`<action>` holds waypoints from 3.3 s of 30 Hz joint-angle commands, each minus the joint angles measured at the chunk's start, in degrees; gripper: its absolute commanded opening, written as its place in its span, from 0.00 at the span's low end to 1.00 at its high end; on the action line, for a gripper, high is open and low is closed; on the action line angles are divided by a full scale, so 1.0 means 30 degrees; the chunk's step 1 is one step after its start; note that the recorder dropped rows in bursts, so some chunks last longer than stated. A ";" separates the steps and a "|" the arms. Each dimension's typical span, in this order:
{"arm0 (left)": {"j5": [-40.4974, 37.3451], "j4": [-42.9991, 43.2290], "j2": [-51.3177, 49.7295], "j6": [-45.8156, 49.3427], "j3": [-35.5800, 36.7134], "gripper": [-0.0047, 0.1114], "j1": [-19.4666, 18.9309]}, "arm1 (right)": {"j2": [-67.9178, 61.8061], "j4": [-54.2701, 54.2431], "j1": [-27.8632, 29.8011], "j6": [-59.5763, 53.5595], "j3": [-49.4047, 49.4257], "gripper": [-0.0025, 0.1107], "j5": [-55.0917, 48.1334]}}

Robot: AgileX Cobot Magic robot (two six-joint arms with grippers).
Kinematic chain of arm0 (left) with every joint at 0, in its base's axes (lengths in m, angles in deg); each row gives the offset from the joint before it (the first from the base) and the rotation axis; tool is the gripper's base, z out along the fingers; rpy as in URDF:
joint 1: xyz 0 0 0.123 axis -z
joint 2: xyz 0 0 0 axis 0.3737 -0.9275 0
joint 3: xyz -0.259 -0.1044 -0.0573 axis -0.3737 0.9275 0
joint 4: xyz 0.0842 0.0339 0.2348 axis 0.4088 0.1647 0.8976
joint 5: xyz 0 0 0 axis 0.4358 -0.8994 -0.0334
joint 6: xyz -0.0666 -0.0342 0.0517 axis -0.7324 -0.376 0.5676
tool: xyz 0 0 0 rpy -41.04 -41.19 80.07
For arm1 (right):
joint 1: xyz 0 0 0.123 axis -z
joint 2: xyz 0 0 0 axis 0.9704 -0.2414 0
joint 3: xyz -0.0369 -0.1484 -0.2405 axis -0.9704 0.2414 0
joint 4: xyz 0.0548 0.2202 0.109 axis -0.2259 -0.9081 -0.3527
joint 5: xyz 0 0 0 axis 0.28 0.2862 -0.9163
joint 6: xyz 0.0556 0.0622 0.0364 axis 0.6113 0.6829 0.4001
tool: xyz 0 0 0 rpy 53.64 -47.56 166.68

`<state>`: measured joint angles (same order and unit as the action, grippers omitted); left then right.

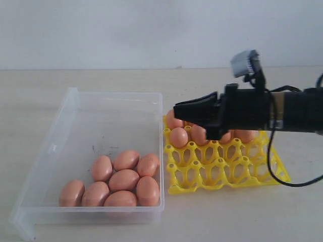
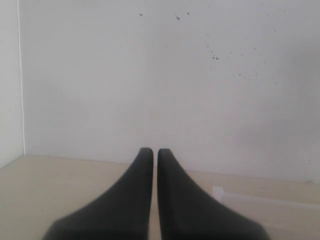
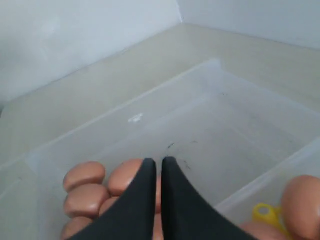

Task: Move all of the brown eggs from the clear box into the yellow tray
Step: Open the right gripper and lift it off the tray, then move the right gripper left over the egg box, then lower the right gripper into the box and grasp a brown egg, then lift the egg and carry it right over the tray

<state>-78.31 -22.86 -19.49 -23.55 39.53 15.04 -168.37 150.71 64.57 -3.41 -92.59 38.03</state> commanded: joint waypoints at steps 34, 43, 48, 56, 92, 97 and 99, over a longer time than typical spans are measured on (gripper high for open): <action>-0.0056 0.0076 0.0039 0.0103 -0.0017 0.07 0.0028 | 0.0064 -2.2753 -1.2385 -2.2660 -0.9844 0.02 -3.4325; -0.0056 0.0076 0.0039 0.0103 -0.0017 0.07 0.0028 | -0.5470 -2.4863 -1.2172 -3.0004 -1.7842 0.02 -4.0959; -0.0056 0.0076 0.0039 0.0103 -0.0017 0.07 0.0028 | -0.5664 -2.4937 -1.2172 -3.1514 -1.7842 0.36 -3.9256; -0.0056 0.0076 0.0039 0.0103 -0.0017 0.07 0.0028 | -0.7155 -2.4935 -1.2172 -3.4389 -1.7842 0.56 -3.7797; -0.0056 0.0076 0.0039 0.0103 -0.0017 0.07 0.0028 | -0.6514 -2.9250 -1.0941 -2.9783 -1.6530 0.02 -3.0944; -0.0056 0.0076 0.0039 0.0103 -0.0017 0.07 0.0028 | -0.3864 -3.1001 -1.0941 -2.9739 -1.2589 0.02 -2.5533; -0.0056 0.0076 0.0039 0.0103 -0.0017 0.07 0.0028 | -0.2169 -3.1033 -1.0941 -2.9739 -0.9954 0.02 -2.2300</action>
<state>-78.31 -22.86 -19.49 -23.55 39.53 15.04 -179.65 58.42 31.52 -92.90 -128.54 -38.23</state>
